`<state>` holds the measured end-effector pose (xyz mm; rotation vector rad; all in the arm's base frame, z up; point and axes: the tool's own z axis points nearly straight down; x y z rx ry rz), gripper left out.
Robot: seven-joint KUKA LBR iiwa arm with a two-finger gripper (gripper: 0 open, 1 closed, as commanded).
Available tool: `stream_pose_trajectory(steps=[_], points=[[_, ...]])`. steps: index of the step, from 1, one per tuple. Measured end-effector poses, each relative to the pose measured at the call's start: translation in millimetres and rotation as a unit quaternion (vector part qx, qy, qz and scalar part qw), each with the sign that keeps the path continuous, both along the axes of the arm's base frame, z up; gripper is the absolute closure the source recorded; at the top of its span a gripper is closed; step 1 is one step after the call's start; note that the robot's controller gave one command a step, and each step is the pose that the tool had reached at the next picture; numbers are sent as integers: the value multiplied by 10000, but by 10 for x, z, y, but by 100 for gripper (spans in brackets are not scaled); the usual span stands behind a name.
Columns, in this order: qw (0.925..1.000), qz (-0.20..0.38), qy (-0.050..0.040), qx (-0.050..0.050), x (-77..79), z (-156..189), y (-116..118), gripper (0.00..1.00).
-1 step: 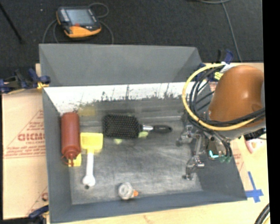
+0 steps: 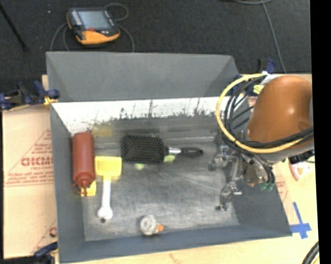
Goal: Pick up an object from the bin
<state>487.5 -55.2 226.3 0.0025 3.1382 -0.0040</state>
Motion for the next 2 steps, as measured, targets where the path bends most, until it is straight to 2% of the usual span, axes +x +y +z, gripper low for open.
stream_pose_trajectory(steps=[1,2], points=[[9996,-272,-32,21,415,-744,447,0],[10000,65,6,4,786,-753,-107,0]])
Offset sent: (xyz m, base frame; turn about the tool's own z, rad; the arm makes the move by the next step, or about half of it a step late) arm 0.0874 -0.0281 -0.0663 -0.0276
